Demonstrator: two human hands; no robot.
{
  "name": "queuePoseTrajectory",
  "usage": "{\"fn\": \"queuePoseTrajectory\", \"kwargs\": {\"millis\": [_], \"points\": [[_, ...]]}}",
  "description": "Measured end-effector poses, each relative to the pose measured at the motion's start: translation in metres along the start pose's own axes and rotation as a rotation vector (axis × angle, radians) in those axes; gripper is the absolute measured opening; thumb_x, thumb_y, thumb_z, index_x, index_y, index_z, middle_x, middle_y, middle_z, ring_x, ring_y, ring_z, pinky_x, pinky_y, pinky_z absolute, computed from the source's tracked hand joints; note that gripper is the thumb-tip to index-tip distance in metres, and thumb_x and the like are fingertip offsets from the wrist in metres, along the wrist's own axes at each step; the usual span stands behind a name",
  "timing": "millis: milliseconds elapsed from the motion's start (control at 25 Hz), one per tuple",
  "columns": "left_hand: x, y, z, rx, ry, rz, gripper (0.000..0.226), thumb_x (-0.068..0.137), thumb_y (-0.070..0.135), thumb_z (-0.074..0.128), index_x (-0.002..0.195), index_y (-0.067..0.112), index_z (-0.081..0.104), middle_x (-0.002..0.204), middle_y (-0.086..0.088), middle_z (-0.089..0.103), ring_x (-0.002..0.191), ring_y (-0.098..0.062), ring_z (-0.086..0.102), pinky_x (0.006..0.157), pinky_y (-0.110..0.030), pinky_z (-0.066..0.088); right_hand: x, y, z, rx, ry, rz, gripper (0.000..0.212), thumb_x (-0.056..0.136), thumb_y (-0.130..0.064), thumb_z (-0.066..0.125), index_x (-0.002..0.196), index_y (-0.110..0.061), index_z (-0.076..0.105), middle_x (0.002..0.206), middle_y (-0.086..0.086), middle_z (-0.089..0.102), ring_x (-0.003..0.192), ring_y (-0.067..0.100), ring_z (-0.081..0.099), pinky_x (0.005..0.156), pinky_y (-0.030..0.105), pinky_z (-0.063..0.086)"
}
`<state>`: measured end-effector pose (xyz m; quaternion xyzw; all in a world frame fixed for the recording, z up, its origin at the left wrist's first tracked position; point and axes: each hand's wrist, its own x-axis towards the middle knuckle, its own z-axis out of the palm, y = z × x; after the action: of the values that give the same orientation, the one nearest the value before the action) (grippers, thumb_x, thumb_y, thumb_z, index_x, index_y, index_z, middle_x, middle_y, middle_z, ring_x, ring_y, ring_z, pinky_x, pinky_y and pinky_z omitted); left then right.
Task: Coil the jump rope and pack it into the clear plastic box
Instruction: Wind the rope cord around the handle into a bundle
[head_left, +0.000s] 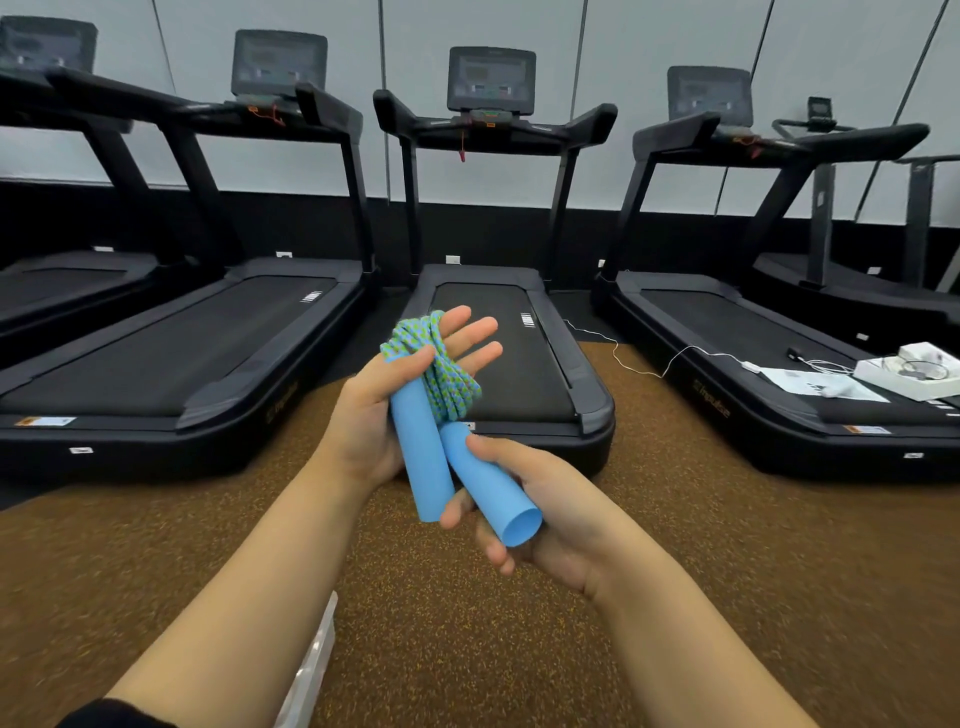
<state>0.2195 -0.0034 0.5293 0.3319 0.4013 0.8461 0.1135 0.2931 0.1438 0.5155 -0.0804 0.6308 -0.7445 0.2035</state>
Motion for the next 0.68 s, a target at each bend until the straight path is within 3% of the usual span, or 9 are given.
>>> {"fn": "queuePoseTrajectory", "kwargs": {"millis": [80, 160, 280, 480, 600, 680], "points": [[-0.002, -0.002, 0.003, 0.021, 0.041, -0.007, 0.061, 0.073, 0.032, 0.070, 0.125, 0.006, 0.054, 0.123, -0.014, 0.066, 0.115, -0.028, 0.062, 0.090, -0.031, 0.054, -0.006, -0.003, 0.001, -0.121, -0.028, -0.049, 0.034, 0.099, -0.034, 0.037, 0.133, -0.033, 0.040, 0.076, 0.017, 0.070, 0.033, 0.017, 0.049, 0.036, 0.019, 0.041], [-0.003, -0.003, 0.009, 0.049, 0.118, 0.004, 0.048, 0.079, 0.037, 0.060, 0.117, 0.008, 0.059, 0.108, -0.011, 0.072, 0.103, -0.024, 0.069, 0.083, -0.028, 0.056, -0.012, -0.005, 0.004, -0.208, -0.044, -0.078, 0.034, 0.101, -0.034, 0.034, 0.134, -0.043, 0.037, 0.082, 0.021, 0.071, 0.034, 0.019, 0.051, 0.038, 0.022, 0.044], [-0.002, -0.003, 0.019, 0.124, 0.220, 0.001, 0.042, 0.083, 0.041, 0.044, 0.104, 0.010, 0.064, 0.084, -0.006, 0.076, 0.082, -0.018, 0.074, 0.074, -0.026, 0.059, -0.012, -0.003, 0.006, -0.244, 0.001, -0.117, 0.031, 0.101, -0.030, 0.037, 0.131, -0.039, 0.039, 0.080, 0.021, 0.070, 0.037, 0.020, 0.056, 0.038, 0.022, 0.045], [0.000, 0.003, 0.027, 0.025, 0.358, -0.060, 0.039, 0.091, 0.034, 0.046, 0.075, 0.007, 0.070, 0.062, -0.006, 0.069, 0.058, -0.019, 0.069, 0.060, -0.025, 0.058, -0.020, 0.004, 0.006, -0.207, 0.047, -0.191, 0.030, 0.096, -0.020, 0.046, 0.123, -0.032, 0.041, 0.077, 0.022, 0.069, 0.038, 0.023, 0.055, 0.038, 0.023, 0.045], [0.004, 0.008, 0.028, -0.084, 0.388, -0.105, 0.037, 0.089, 0.030, 0.044, 0.067, 0.006, 0.063, 0.056, -0.003, 0.062, 0.051, -0.018, 0.063, 0.064, -0.028, 0.051, -0.017, 0.009, 0.008, -0.144, 0.006, -0.251, 0.025, 0.087, -0.033, 0.051, 0.112, -0.034, 0.051, 0.084, 0.022, 0.069, 0.050, 0.032, 0.063, 0.048, 0.028, 0.051], [0.005, 0.011, 0.027, -0.103, 0.416, -0.144, 0.039, 0.089, 0.030, 0.042, 0.063, 0.008, 0.060, 0.054, -0.001, 0.060, 0.050, -0.018, 0.062, 0.067, -0.031, 0.048, -0.019, 0.012, 0.008, -0.194, -0.093, -0.299, 0.032, 0.079, -0.050, 0.062, 0.109, -0.041, 0.055, 0.094, 0.016, 0.071, 0.071, 0.038, 0.070, 0.061, 0.031, 0.055]]}}
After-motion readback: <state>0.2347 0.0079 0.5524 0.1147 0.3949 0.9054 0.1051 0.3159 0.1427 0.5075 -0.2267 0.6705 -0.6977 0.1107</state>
